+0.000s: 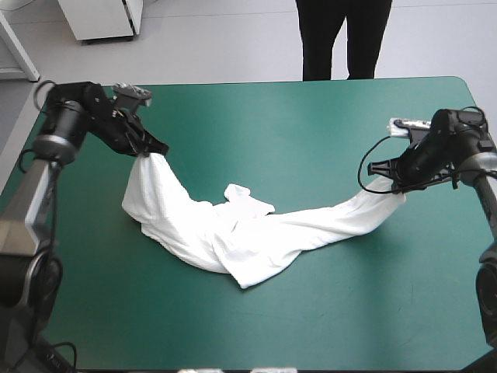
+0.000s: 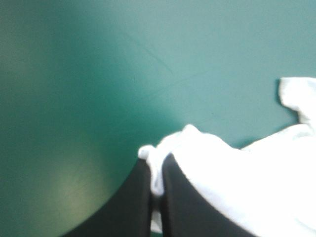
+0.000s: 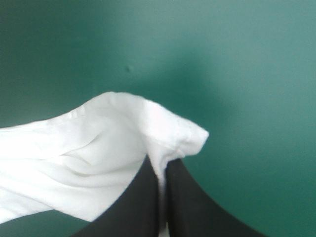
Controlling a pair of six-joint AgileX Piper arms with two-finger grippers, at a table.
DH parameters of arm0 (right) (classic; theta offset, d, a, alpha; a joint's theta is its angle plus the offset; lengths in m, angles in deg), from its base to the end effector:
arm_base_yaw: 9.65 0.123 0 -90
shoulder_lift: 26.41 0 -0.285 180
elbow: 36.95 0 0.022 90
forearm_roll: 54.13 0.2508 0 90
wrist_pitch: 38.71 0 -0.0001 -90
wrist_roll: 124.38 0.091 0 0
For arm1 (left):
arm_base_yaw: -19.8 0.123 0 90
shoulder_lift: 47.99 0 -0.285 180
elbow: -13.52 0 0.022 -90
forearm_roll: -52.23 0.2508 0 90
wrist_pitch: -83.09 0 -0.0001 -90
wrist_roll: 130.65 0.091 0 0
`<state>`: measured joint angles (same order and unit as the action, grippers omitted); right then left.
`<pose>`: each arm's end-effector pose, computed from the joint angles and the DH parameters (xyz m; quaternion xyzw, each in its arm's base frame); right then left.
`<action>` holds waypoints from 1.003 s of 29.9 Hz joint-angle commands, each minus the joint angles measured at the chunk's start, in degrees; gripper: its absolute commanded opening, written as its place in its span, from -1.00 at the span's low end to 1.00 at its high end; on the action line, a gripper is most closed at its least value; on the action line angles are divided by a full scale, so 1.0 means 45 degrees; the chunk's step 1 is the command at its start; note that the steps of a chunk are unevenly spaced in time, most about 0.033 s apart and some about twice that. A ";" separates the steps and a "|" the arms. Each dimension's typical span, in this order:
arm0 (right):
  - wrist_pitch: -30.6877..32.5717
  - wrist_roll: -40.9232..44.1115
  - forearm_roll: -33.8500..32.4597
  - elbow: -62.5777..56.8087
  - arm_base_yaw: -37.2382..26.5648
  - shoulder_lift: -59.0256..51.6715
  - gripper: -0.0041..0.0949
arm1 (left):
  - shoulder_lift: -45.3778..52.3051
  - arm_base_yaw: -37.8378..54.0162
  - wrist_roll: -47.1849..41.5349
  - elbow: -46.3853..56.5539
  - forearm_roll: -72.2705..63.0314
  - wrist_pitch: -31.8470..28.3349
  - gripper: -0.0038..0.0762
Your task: Fold the cloth
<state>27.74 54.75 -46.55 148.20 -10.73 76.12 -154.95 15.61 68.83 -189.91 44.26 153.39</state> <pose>0.3389 0.0046 0.3041 0.0194 0.9879 0.0613 0.1414 0.3680 -0.0389 0.3648 0.1915 0.9527 -0.0384 0.2330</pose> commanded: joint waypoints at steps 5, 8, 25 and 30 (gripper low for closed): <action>0.0236 -0.0179 0.0908 0.2212 -0.0020 -0.3343 -0.95 | 0.5580 -0.0046 -0.0012 -0.0364 -0.0043 -0.0534 -0.93; 0.0174 -0.0118 0.1164 0.3223 -0.0020 -0.4266 -0.95 | 0.7335 -0.0046 0.0011 -0.0494 -0.0043 -0.1966 -0.93; -0.0686 0.0305 0.0291 0.8394 0.1972 -0.7803 -0.95 | 1.1393 -0.0257 0.0259 -0.3025 -0.0523 -0.4990 -0.93; -0.0242 0.0907 -0.0920 0.8394 0.3170 -0.8863 -0.95 | 1.1455 -0.0582 0.0326 -0.4080 -0.1175 -0.4370 -0.93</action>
<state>30.03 57.34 -46.91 184.87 1.75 38.10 -102.65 13.72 70.38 -205.45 41.20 136.85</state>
